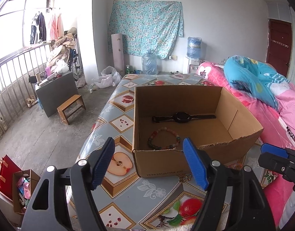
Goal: Organize jewelry
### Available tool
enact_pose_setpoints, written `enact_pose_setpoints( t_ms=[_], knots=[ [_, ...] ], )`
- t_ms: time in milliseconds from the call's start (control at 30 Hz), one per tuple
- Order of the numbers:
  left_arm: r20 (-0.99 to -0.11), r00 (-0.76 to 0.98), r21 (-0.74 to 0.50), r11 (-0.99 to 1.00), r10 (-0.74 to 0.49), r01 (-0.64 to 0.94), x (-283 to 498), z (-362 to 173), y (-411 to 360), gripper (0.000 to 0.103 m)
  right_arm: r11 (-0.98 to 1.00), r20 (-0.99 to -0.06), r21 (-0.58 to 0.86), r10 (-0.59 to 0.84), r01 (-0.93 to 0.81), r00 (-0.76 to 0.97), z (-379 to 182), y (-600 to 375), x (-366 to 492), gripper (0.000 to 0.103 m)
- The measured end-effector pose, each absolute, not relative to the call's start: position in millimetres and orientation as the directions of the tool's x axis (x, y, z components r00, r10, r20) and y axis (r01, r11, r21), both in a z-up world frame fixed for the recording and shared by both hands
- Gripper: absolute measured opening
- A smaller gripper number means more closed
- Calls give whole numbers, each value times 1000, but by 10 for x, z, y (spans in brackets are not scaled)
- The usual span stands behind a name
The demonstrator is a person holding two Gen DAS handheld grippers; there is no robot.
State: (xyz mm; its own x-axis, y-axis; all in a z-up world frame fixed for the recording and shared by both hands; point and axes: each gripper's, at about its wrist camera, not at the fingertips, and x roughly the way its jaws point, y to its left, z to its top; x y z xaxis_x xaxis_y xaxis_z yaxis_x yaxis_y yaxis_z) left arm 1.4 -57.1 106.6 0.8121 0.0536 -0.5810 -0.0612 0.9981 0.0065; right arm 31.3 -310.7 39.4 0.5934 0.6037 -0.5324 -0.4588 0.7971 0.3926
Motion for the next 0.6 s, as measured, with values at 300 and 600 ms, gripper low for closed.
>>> enact_pose_setpoints(
  t_ms=[300, 600],
  knots=[
    [-574, 819, 17, 1000, -10, 24, -45, 1089, -764, 73, 872, -582, 342, 489, -350, 650, 203, -3215, 153, 65],
    [-559, 828, 38, 995, -52, 88, -236, 1080, -826, 75, 930, -671, 233, 365, -284, 645, -96, -3067, 11, 68]
  ],
)
